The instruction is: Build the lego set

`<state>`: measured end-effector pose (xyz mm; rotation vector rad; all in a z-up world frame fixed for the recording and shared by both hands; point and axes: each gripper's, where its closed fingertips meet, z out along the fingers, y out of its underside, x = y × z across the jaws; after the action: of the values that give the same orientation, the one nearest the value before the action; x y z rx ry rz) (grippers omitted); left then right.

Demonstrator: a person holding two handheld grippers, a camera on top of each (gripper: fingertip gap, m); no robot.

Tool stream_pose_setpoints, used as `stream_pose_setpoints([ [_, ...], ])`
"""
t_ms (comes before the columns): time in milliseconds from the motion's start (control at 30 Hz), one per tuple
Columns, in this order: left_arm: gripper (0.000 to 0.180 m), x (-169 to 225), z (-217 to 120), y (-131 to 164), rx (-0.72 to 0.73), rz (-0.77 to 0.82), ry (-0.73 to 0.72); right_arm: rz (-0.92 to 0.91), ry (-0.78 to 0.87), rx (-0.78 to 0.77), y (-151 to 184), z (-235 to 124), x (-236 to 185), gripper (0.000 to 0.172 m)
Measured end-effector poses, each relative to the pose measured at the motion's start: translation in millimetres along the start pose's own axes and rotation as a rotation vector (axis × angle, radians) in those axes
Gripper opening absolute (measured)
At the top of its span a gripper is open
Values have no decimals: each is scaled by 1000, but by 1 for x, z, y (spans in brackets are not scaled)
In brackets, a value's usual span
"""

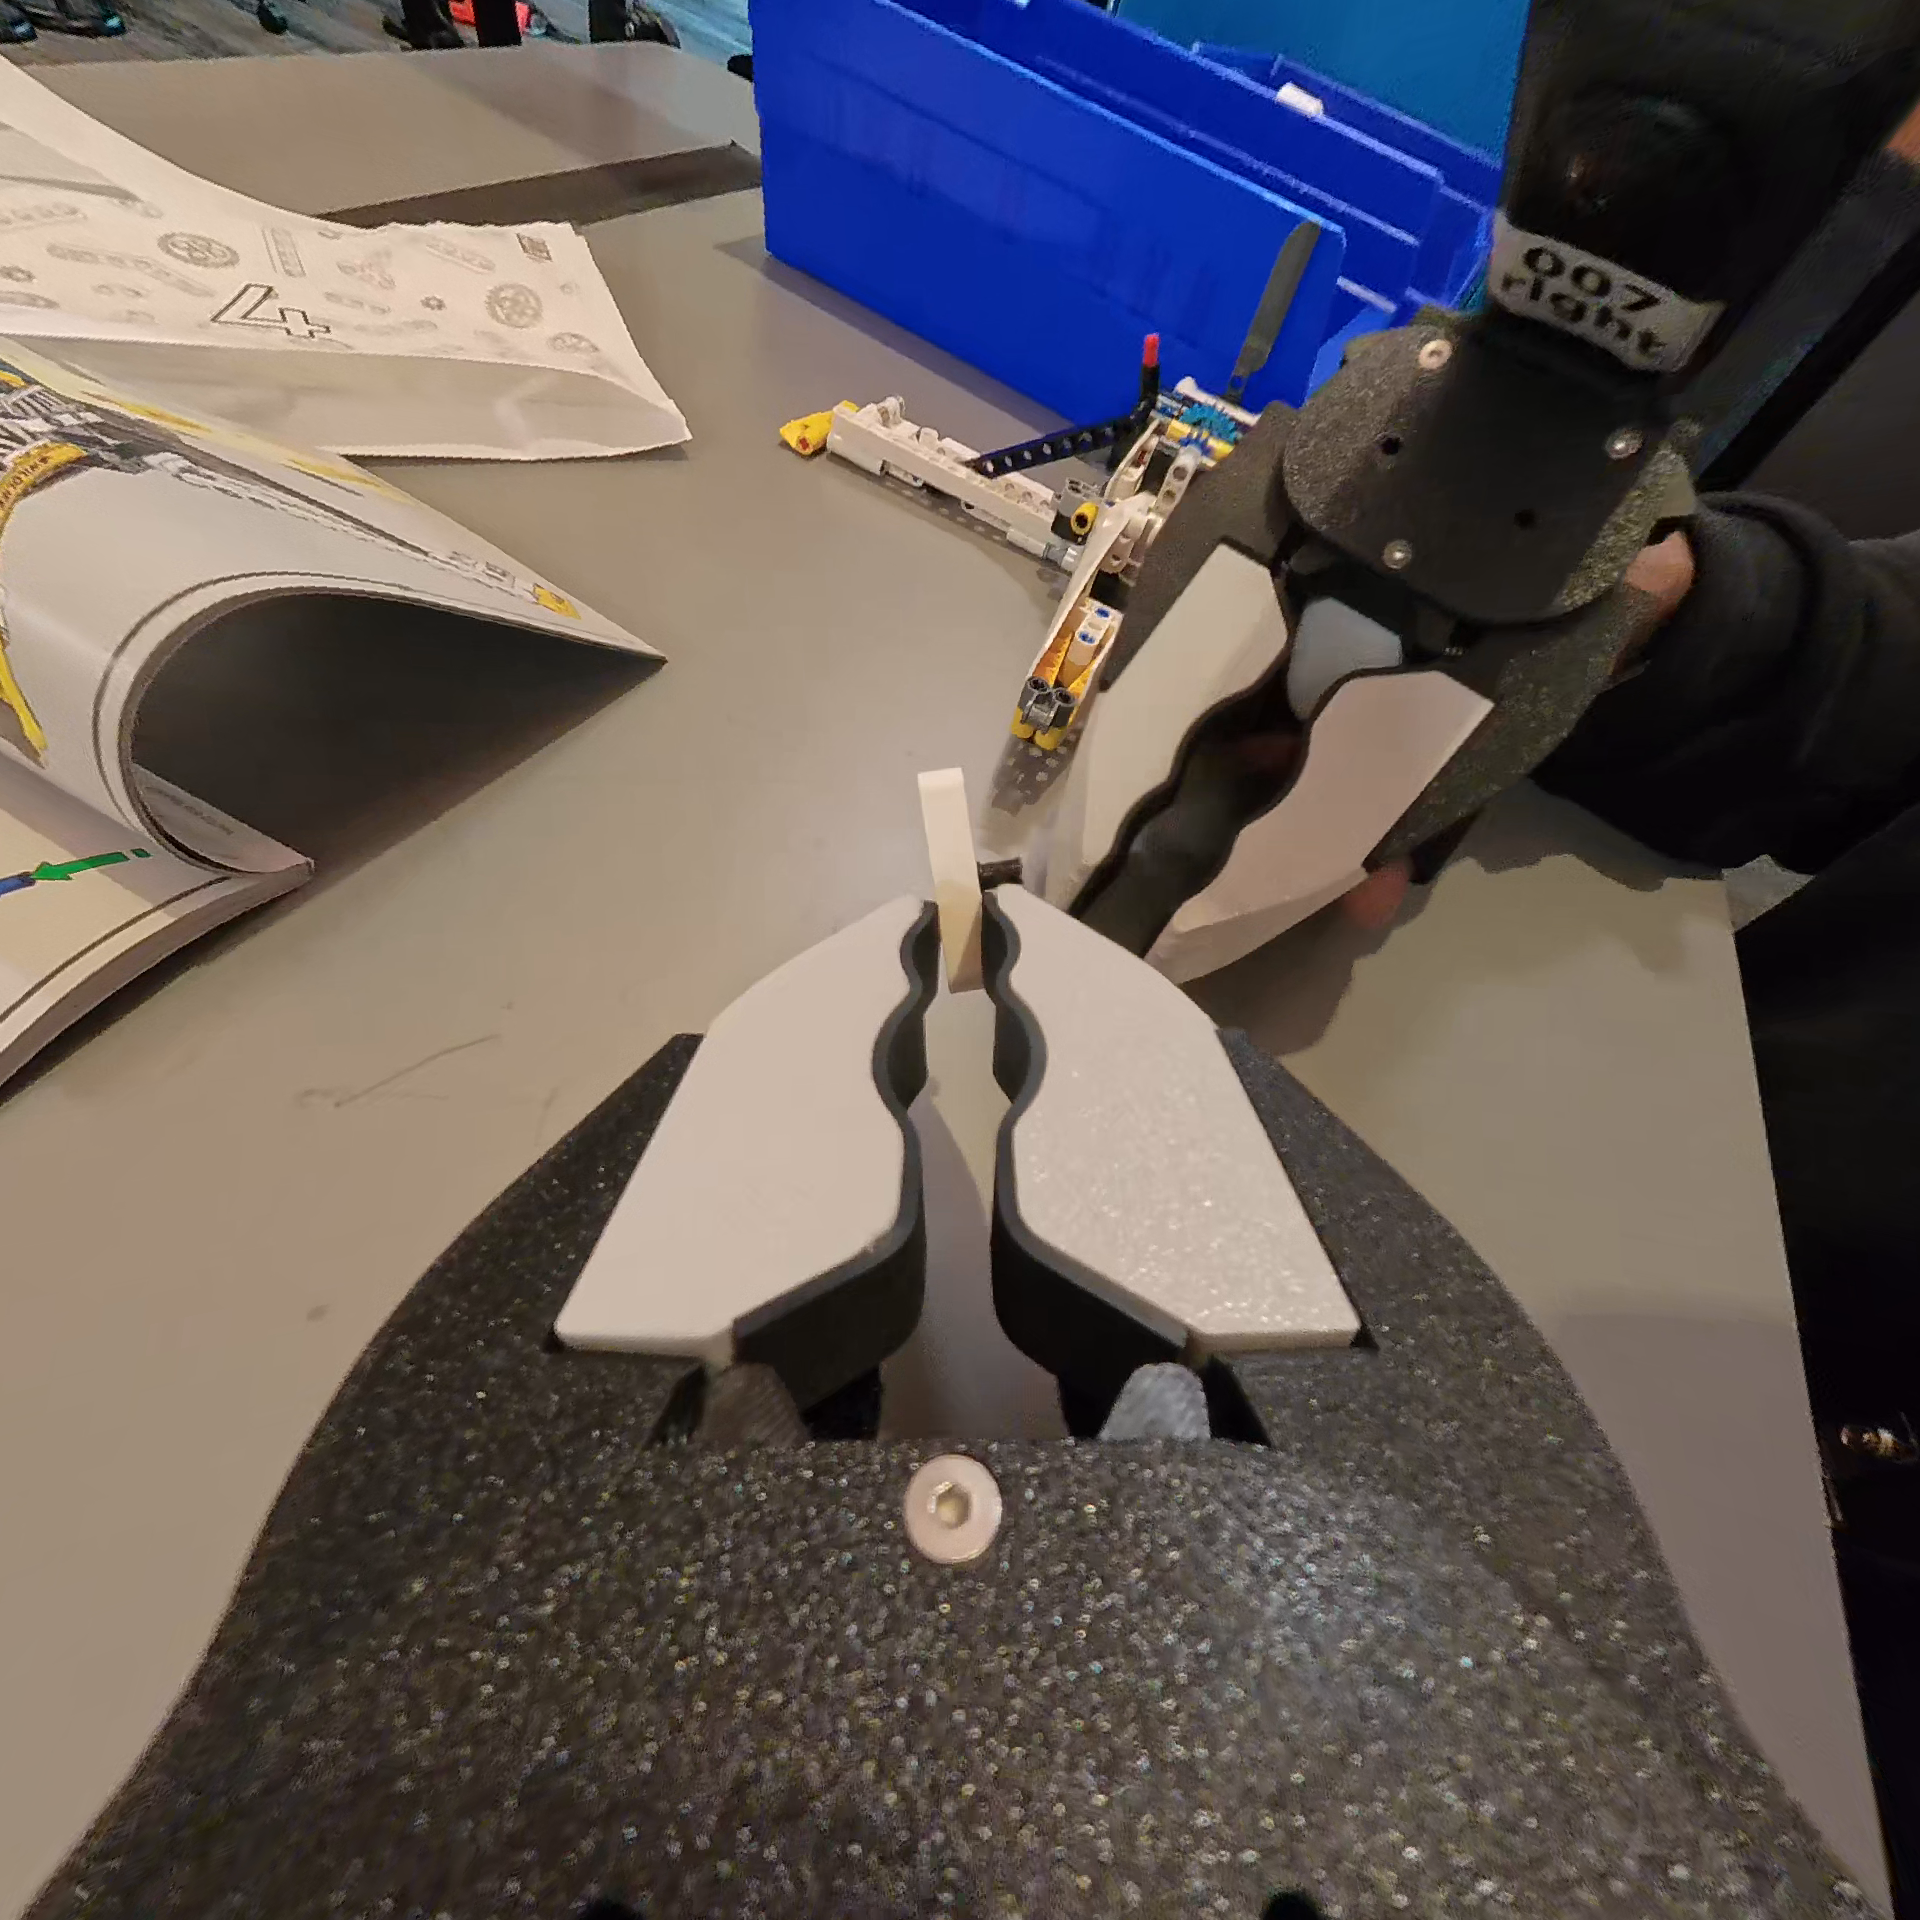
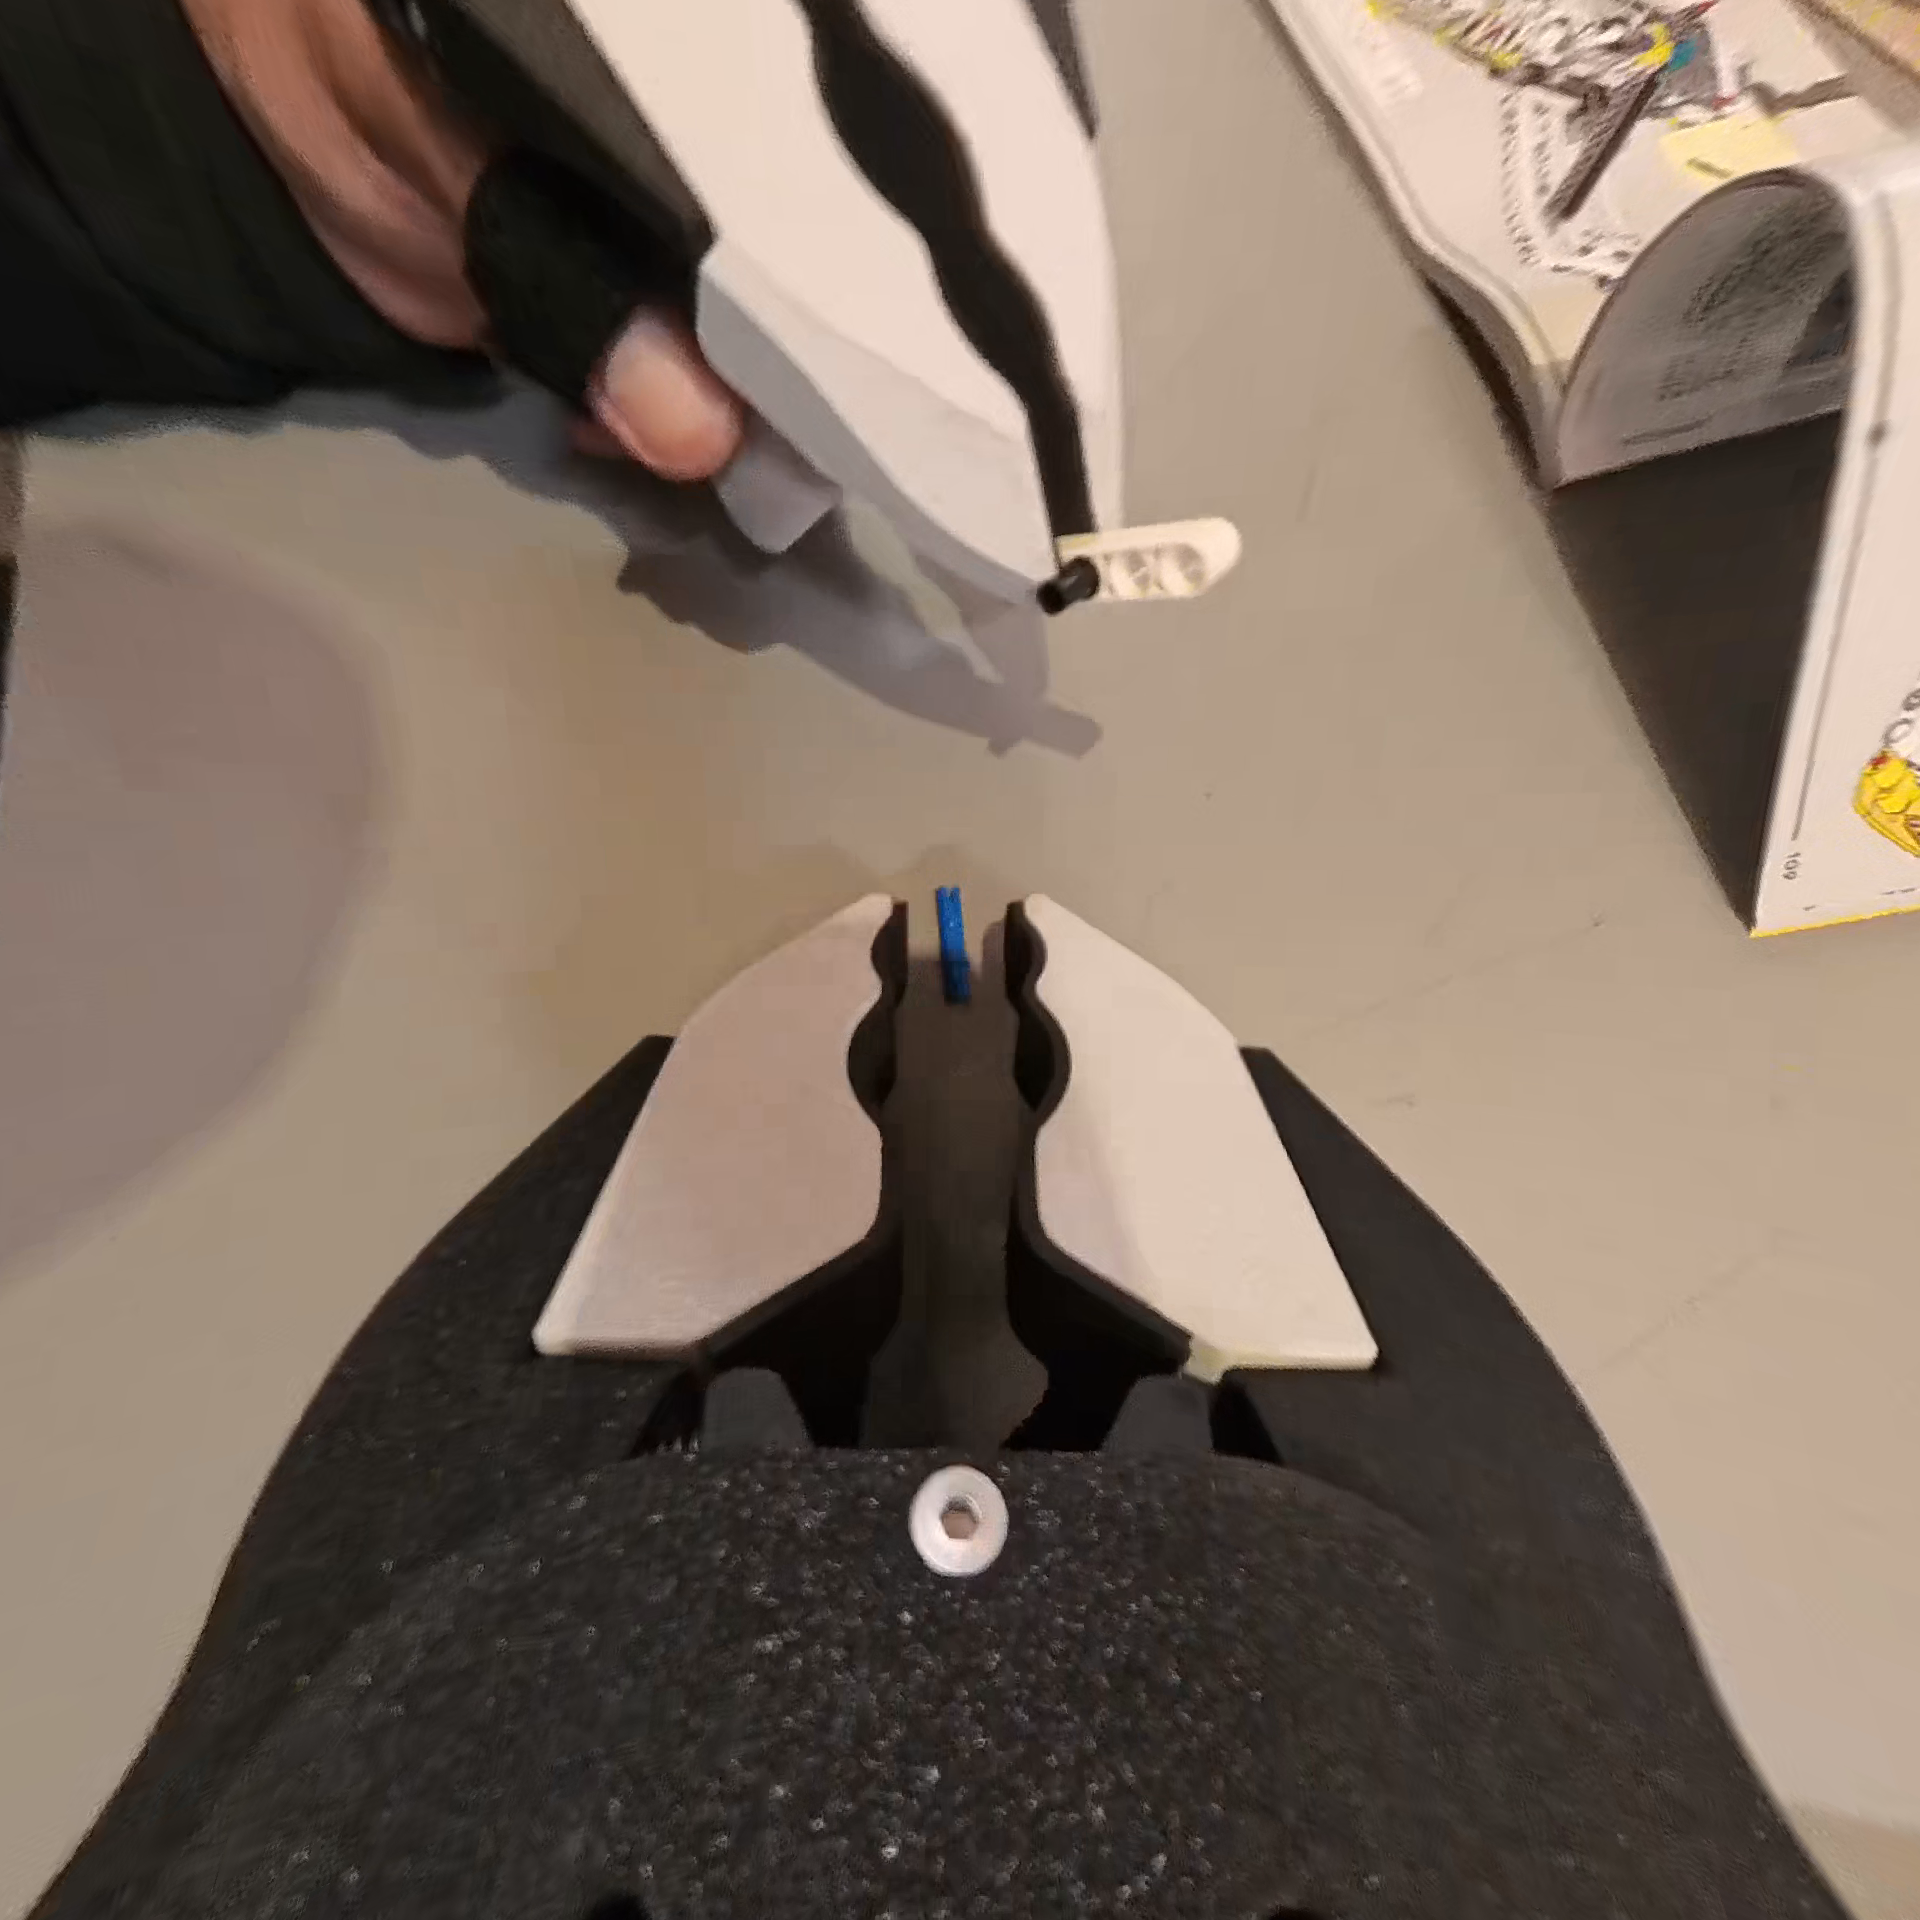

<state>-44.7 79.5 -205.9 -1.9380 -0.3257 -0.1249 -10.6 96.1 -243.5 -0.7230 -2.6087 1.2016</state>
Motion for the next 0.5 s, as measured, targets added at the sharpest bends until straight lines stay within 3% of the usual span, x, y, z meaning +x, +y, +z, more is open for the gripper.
stream_pose_setpoints([
  [267,7,10,-17,-28,197,-288,245,-4,109,325,-55,-19,13,23],
  [500,7,23,-22,-29,205,-287,340,125,-84,454,-71,-37,7,17],
])
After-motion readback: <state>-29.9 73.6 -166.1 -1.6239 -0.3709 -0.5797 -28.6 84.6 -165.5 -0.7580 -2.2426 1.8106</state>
